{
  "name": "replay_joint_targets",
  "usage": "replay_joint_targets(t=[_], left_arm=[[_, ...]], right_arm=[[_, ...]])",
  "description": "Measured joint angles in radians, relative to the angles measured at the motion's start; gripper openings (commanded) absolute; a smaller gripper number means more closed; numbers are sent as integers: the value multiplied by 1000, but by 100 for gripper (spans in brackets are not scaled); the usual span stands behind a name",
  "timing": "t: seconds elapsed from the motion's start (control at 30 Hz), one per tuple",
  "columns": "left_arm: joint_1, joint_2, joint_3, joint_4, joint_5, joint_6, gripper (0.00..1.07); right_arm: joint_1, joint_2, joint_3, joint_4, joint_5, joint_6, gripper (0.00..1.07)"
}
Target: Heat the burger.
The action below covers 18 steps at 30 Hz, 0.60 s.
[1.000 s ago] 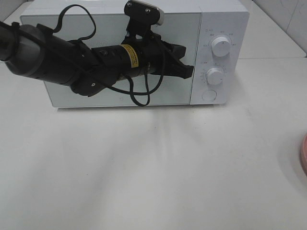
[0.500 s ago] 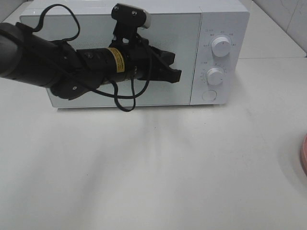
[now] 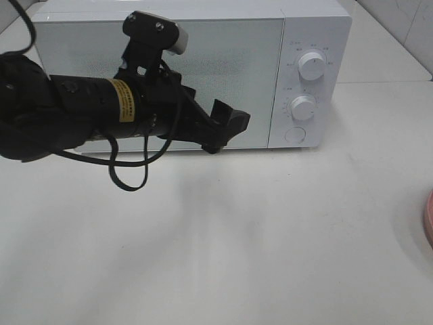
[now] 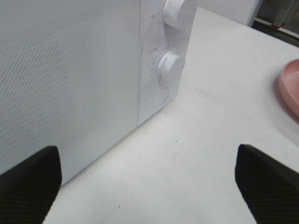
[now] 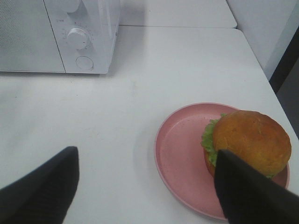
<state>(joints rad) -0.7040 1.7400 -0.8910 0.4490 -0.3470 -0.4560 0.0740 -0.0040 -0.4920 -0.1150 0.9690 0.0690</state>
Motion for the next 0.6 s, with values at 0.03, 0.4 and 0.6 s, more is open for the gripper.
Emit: replay_joint_targets(t=[0.03,0.4,0.6], left_arm=[[0,-44,13,0,78,-2,101],[0,-267,22,-23,584,-4,101],[0,-379,22,-60,948,-4,101]], right_arm=[[0,0,0,0,0,0,76],[0,0,0,0,0,0,76],[0,0,0,0,0,0,76]])
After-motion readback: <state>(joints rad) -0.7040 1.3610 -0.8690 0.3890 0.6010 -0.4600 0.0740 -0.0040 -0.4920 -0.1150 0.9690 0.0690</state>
